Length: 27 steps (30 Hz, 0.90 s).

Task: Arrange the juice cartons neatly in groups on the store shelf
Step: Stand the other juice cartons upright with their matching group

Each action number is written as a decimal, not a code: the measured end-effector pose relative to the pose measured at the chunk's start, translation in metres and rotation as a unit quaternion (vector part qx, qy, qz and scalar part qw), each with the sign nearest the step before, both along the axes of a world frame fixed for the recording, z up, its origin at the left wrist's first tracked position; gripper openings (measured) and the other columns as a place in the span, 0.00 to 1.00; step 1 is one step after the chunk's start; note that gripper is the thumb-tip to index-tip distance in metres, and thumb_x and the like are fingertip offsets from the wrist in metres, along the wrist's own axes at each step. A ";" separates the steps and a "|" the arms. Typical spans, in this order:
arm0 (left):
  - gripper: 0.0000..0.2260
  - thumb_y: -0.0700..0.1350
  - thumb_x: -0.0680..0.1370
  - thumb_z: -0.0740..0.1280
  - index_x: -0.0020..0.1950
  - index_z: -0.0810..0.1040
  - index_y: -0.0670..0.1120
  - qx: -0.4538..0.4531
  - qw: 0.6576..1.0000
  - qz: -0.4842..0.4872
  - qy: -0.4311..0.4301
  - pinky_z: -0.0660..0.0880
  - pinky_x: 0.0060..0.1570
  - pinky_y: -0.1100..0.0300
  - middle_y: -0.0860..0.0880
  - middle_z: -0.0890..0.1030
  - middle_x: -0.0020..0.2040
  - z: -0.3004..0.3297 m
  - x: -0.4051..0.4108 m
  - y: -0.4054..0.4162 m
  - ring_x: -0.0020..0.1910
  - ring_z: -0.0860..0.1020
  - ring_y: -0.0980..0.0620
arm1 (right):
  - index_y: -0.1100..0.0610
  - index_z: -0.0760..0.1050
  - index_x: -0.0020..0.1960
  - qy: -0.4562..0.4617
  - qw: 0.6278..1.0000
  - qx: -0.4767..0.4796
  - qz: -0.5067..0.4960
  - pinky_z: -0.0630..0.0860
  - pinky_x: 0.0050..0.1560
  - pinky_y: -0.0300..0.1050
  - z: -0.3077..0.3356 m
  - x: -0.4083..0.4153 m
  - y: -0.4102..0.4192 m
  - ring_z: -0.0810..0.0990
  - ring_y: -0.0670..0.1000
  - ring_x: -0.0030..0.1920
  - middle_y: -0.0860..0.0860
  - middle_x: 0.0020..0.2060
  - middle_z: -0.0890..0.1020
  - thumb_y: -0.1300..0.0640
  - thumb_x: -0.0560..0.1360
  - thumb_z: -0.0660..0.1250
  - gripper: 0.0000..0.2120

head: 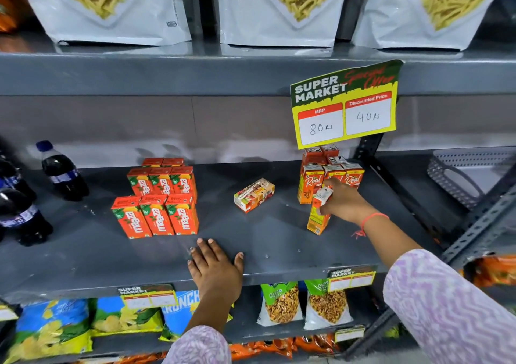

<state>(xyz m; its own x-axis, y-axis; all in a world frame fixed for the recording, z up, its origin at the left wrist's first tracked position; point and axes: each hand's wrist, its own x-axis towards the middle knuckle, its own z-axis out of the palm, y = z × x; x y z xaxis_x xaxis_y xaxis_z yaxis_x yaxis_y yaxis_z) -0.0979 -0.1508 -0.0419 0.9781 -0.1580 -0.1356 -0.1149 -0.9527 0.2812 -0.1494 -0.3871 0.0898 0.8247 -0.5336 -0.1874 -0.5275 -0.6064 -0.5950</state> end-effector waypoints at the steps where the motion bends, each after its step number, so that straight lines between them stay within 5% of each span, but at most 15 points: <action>1: 0.34 0.60 0.79 0.48 0.74 0.41 0.39 0.001 1.000 -0.001 -0.001 0.44 0.74 0.45 0.38 0.43 0.77 0.000 0.000 0.000 0.76 0.43 0.39 | 0.58 0.60 0.72 -0.005 1.000 0.014 -0.008 0.72 0.53 0.46 0.000 -0.001 -0.001 0.73 0.60 0.62 0.59 0.65 0.73 0.65 0.68 0.71 0.35; 14: 0.34 0.60 0.79 0.48 0.74 0.41 0.39 0.002 1.000 0.002 0.006 0.43 0.74 0.46 0.39 0.42 0.77 0.003 0.000 0.000 0.76 0.42 0.39 | 0.59 0.71 0.63 -0.049 0.996 0.018 -0.072 0.74 0.58 0.50 -0.013 -0.008 -0.002 0.76 0.59 0.60 0.57 0.59 0.79 0.59 0.68 0.73 0.25; 27: 0.33 0.59 0.79 0.47 0.74 0.41 0.38 0.002 1.000 -0.004 0.000 0.43 0.74 0.45 0.38 0.43 0.77 0.002 -0.001 0.001 0.76 0.42 0.39 | 0.63 0.66 0.64 -0.113 0.977 -0.013 -0.179 0.76 0.56 0.56 -0.025 -0.002 0.026 0.77 0.65 0.59 0.63 0.60 0.77 0.56 0.70 0.72 0.26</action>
<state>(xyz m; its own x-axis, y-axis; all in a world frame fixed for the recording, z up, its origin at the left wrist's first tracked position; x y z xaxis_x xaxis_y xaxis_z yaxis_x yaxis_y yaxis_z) -0.0992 -0.1500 -0.0401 0.9768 -0.1653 -0.1363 -0.1226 -0.9530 0.2772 -0.1518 -0.3608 0.0652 0.6033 -0.7975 -0.0054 -0.5655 -0.4231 -0.7080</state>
